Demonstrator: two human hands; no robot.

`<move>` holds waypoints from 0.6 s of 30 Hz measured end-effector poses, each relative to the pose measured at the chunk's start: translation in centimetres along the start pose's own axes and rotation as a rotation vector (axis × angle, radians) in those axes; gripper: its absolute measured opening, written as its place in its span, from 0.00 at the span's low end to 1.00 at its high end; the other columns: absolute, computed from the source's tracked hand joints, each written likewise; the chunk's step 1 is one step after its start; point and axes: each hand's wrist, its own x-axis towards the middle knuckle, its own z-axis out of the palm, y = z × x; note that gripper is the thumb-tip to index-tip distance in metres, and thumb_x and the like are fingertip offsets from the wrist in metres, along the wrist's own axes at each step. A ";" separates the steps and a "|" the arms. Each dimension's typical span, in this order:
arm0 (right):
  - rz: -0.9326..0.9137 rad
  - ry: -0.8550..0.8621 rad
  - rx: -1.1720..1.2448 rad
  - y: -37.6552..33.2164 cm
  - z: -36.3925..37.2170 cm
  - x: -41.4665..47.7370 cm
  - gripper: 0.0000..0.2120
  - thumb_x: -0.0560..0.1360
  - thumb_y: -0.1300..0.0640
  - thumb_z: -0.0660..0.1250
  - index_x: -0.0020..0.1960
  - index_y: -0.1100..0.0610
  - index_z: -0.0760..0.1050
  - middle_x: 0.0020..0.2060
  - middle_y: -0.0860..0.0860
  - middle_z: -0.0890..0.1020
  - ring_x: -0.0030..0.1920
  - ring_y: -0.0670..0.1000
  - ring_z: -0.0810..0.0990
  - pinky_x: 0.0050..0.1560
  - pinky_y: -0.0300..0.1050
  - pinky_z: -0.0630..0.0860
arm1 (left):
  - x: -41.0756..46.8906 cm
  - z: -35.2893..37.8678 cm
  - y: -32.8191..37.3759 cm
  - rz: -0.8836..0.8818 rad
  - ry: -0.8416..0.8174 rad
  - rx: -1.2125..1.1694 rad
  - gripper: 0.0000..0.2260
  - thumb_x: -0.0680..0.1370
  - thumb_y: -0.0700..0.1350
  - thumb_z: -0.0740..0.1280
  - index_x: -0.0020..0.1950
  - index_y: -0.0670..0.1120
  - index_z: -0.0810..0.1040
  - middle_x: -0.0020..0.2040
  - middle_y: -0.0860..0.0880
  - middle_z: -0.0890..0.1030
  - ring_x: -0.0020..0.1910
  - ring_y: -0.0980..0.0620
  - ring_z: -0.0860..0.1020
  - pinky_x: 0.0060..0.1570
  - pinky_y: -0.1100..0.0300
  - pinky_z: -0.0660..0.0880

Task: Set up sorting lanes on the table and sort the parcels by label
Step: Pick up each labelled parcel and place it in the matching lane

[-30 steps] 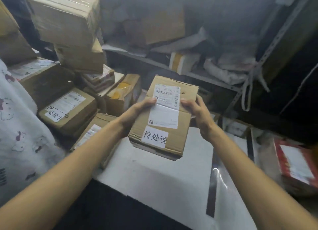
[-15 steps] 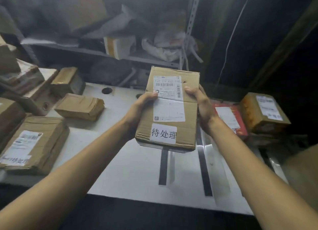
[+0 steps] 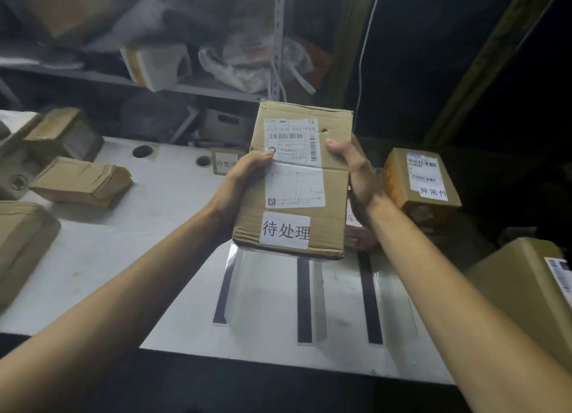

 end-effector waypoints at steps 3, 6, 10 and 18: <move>-0.006 0.002 -0.017 0.2 -1.4 0.2 0.24 0.73 0.46 0.67 0.67 0.50 0.73 0.59 0.53 0.84 0.57 0.55 0.84 0.59 0.55 0.80 | 1.1 0.7 -0.6 -0.004 -0.008 0.010 0.19 0.79 0.53 0.59 0.66 0.45 0.75 0.58 0.43 0.82 0.50 0.44 0.83 0.43 0.52 0.81; -0.004 0.000 -0.040 0.5 -2.2 0.7 0.24 0.73 0.45 0.66 0.68 0.49 0.72 0.59 0.53 0.83 0.56 0.54 0.84 0.56 0.53 0.81 | 2.3 0.8 -1.1 -0.024 -0.012 0.025 0.20 0.79 0.53 0.60 0.67 0.45 0.75 0.59 0.43 0.82 0.51 0.44 0.83 0.45 0.51 0.81; -0.024 0.032 -0.064 0.8 -2.5 1.7 0.20 0.74 0.47 0.66 0.66 0.48 0.73 0.55 0.50 0.84 0.53 0.50 0.85 0.46 0.41 0.81 | 4.2 0.0 -1.5 -0.049 0.013 0.077 0.25 0.75 0.56 0.62 0.68 0.44 0.73 0.59 0.42 0.82 0.51 0.44 0.82 0.45 0.51 0.80; 0.037 0.024 -0.064 2.1 2.0 6.8 0.22 0.72 0.47 0.68 0.66 0.48 0.75 0.59 0.54 0.83 0.58 0.57 0.83 0.62 0.59 0.78 | 6.4 -5.3 0.0 -0.100 0.097 0.090 0.18 0.79 0.55 0.61 0.62 0.46 0.78 0.57 0.43 0.84 0.51 0.45 0.83 0.50 0.51 0.80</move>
